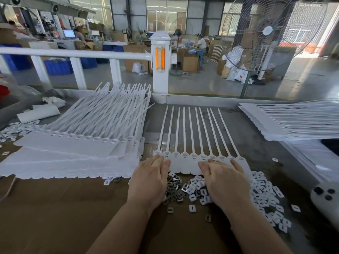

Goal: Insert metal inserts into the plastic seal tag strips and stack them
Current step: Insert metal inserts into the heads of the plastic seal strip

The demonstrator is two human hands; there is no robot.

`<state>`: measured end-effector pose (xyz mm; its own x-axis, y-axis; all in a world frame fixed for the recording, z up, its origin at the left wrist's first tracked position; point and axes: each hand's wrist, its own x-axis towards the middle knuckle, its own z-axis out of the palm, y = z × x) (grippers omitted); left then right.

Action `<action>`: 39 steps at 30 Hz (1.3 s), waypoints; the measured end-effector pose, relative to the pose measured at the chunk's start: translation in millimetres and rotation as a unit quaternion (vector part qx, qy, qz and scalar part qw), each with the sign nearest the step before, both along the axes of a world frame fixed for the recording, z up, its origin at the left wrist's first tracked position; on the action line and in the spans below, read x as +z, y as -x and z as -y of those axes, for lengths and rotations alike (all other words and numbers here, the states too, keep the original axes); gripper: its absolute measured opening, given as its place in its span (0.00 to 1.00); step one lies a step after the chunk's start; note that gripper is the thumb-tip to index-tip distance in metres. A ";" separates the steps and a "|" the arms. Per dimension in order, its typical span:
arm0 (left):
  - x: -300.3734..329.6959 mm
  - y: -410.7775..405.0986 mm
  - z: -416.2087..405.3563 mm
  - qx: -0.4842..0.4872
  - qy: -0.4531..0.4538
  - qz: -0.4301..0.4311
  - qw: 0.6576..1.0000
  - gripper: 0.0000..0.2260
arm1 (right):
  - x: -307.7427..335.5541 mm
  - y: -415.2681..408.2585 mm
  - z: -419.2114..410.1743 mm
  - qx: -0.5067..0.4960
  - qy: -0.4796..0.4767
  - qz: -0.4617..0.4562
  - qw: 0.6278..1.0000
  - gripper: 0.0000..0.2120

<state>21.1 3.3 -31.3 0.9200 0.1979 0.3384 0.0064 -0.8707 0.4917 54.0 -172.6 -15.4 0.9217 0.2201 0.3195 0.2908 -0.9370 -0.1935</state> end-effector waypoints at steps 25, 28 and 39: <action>-3.9 -2.0 0.0 -0.036 -0.097 -0.059 0.993 0.19 | -3.6 14.0 -22.0 0.185 -0.072 0.044 0.979 0.05; -1.7 -1.5 0.1 -0.034 -0.072 -0.052 0.995 0.19 | -1.7 12.0 -19.4 0.148 -0.122 0.057 0.980 0.02; 24.6 -25.8 1.6 -0.029 0.026 -0.014 0.999 0.11 | 20.0 -17.7 -16.9 0.085 -0.181 0.037 0.979 0.01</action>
<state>46.9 1.7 -6.7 0.9394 0.1608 0.3028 -0.0289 -0.8430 0.5372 71.7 -155.8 4.5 0.8531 0.2292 0.4687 0.4625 -0.7480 -0.4761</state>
